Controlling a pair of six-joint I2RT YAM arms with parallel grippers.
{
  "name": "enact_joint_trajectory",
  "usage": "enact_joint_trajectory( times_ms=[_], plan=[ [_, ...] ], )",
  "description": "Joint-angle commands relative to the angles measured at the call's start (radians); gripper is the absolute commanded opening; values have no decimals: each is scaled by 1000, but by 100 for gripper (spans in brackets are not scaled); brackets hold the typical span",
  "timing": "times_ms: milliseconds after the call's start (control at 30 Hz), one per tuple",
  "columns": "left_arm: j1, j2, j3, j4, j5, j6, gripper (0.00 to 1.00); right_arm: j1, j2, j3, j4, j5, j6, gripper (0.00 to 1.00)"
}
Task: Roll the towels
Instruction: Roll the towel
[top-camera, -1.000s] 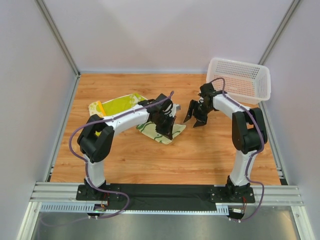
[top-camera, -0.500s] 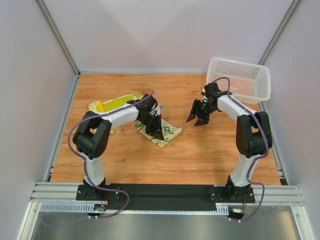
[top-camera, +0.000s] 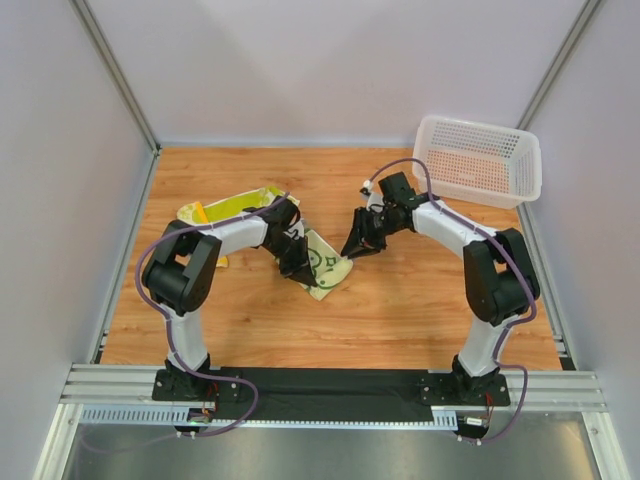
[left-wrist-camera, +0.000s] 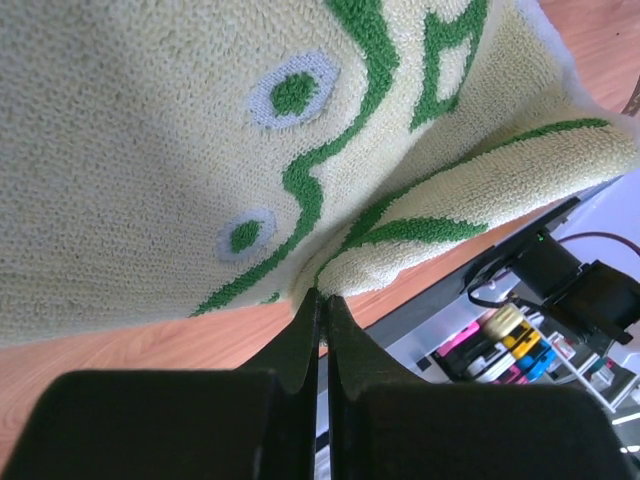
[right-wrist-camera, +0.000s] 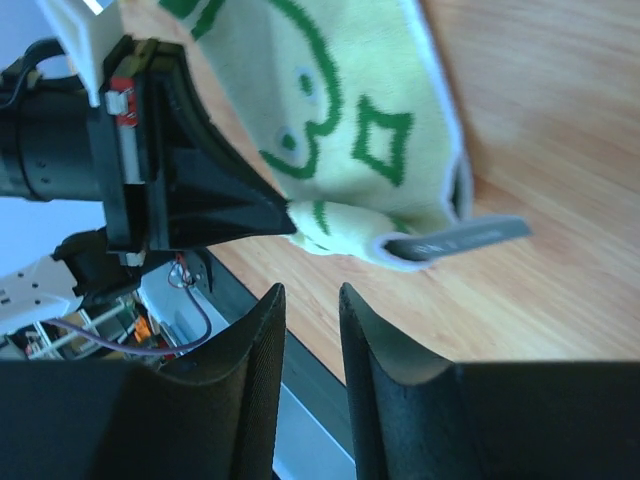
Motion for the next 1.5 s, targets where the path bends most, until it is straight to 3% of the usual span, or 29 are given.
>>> enact_joint_trajectory(
  times_ms=[0,467,933,1100,1133,1233,1367,1467],
  plan=[
    [4,24,0,0,4,-20,0,45,21,-8,114,-86,22,29],
    [13,92,17,-11,-27,15,0,72,150,14,186,-126,49,25],
    [13,70,31,-58,-65,70,0,29,219,-28,171,-8,14,20],
    [13,12,9,-57,-77,96,19,29,225,-28,171,1,16,20],
    [13,-3,6,-64,-108,110,33,29,227,-26,170,3,14,20],
    [13,-72,6,-86,-203,136,48,29,225,-21,168,6,17,20],
    [3,-155,26,-116,-286,199,47,32,221,-21,171,6,19,19],
    [-59,-253,49,-118,-444,315,48,32,215,-23,170,3,17,19]
  ],
)
